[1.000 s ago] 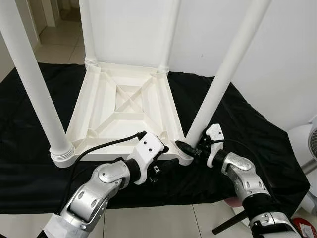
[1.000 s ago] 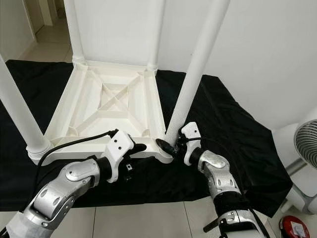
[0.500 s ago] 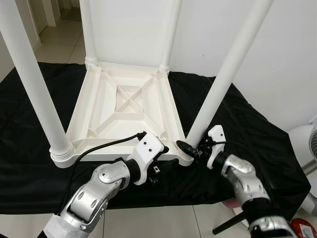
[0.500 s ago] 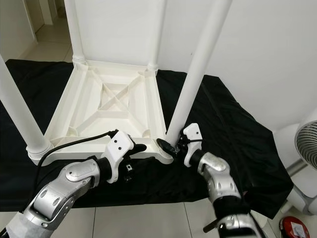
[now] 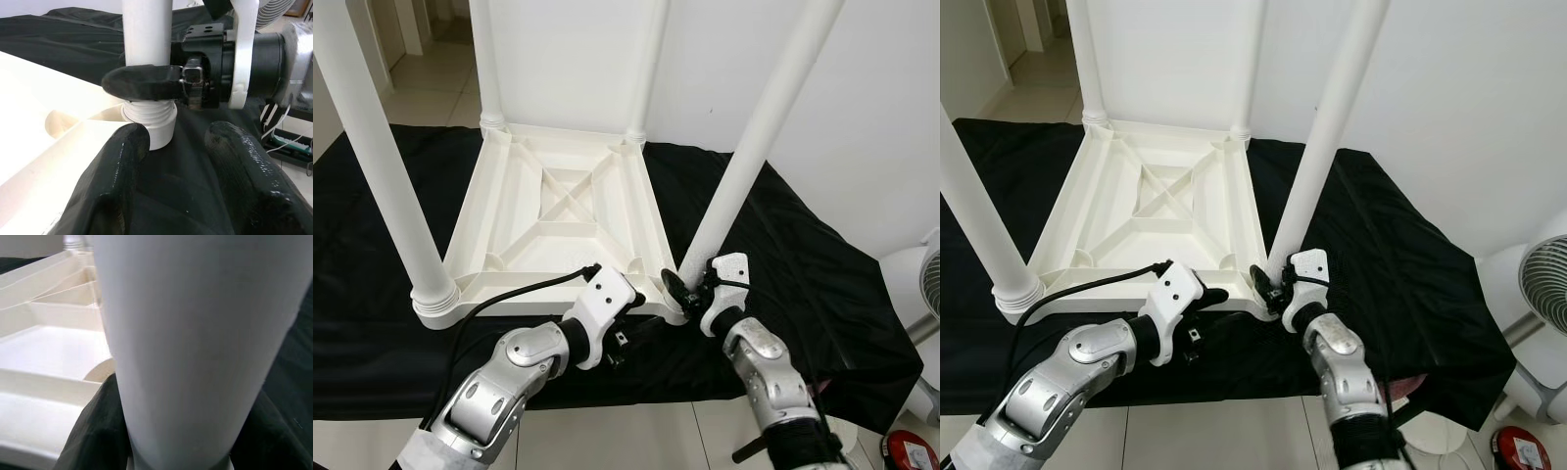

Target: Building children table

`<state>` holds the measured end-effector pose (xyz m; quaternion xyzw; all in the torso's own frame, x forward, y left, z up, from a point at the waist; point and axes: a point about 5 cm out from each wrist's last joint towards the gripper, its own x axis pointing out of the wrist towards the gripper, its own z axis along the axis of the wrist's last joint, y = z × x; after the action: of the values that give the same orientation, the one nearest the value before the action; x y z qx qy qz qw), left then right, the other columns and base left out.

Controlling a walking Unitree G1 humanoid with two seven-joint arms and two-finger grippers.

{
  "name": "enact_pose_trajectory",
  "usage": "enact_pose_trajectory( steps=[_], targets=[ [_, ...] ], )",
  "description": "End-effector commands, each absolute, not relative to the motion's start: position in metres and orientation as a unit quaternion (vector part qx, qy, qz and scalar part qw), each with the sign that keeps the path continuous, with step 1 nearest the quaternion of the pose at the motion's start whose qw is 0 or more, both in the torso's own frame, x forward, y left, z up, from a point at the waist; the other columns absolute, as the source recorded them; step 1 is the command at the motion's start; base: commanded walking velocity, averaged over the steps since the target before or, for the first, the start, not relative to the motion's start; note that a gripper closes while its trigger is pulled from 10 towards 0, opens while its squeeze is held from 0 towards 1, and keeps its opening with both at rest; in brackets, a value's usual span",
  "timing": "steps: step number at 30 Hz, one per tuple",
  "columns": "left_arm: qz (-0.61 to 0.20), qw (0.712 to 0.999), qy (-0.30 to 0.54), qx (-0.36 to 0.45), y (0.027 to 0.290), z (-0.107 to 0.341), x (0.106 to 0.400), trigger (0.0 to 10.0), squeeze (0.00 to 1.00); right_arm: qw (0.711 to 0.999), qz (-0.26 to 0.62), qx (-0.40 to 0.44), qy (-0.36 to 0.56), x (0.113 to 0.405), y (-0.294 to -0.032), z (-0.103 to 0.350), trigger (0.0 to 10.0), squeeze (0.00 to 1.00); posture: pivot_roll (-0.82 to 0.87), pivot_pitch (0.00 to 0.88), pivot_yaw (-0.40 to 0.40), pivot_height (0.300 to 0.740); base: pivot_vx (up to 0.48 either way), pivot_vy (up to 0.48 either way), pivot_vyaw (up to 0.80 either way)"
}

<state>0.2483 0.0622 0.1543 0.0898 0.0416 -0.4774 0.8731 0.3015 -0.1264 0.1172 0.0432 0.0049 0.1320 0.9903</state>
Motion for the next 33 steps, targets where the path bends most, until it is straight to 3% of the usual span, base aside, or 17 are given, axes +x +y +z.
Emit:
enact_pose_trajectory(
  steps=[1, 12, 13, 14, 15, 28, 29, 30, 33],
  targets=[
    [-0.490, 0.866, 0.041, 0.088, 0.060, 0.155, 0.244, 10.0, 0.00, 0.995, 0.085, 0.040, 0.025, 0.299, -0.131, 0.113, 10.0, 0.00, 0.01, 0.000, -0.135, 0.740, 0.000, 0.000, 0.00],
    [-0.490, 0.867, 0.040, 0.088, 0.060, 0.156, 0.245, 10.0, 0.00, 0.998, 0.065, 0.021, 0.017, 0.288, -0.110, 0.123, 10.0, 0.00, 0.02, 0.000, -0.140, 0.740, 0.000, 0.000, 0.00],
    [-0.490, 0.866, 0.040, 0.089, 0.060, 0.156, 0.245, 10.0, 0.00, 0.998, 0.064, 0.022, 0.018, 0.288, -0.111, 0.123, 10.0, 0.35, 0.02, 0.000, -0.138, 0.740, 0.000, 0.000, 0.00],
    [-0.490, 0.866, 0.040, 0.089, 0.060, 0.156, 0.245, 10.0, 0.00, 0.998, 0.064, 0.022, 0.018, 0.288, -0.111, 0.123, 10.0, 0.35, 0.02, 0.000, -0.138, 0.740, 0.000, 0.000, 0.00],
    [-0.491, 0.866, 0.040, 0.089, 0.059, 0.156, 0.245, 10.0, 0.00, 0.997, 0.063, 0.024, 0.021, 0.288, -0.113, 0.123, 10.0, 1.00, 0.02, 0.000, -0.139, 0.740, 0.000, 0.000, 0.00],
    [-0.491, 0.865, 0.041, 0.092, 0.060, 0.155, 0.245, 10.0, 0.00, 0.992, 0.122, -0.009, -0.002, 0.287, -0.131, 0.130, 10.0, 1.00, 0.02, 0.000, -0.140, 0.740, 0.000, 0.000, 0.00],
    [-0.491, 0.865, 0.040, 0.093, 0.061, 0.155, 0.245, 10.0, 0.00, 0.991, 0.135, -0.006, -0.005, 0.287, -0.135, 0.131, 10.0, 0.88, 0.03, 0.000, -0.141, 0.740, 0.000, 0.000, 0.00],
    [-0.490, 0.866, 0.040, 0.093, 0.061, 0.155, 0.245, 10.0, 0.00, 0.989, 0.150, -0.007, -0.008, 0.288, -0.140, 0.132, 10.0, 0.00, 0.03, 0.000, -0.141, 0.740, 0.000, 0.000, 0.00],
    [-0.490, 0.866, 0.040, 0.093, 0.061, 0.156, 0.245, 10.0, 0.00, 0.985, 0.170, -0.007, -0.010, 0.288, -0.146, 0.133, 10.0, 0.00, 0.03, 0.000, -0.141, 0.740, 0.000, 0.000, 0.00]
  ],
)
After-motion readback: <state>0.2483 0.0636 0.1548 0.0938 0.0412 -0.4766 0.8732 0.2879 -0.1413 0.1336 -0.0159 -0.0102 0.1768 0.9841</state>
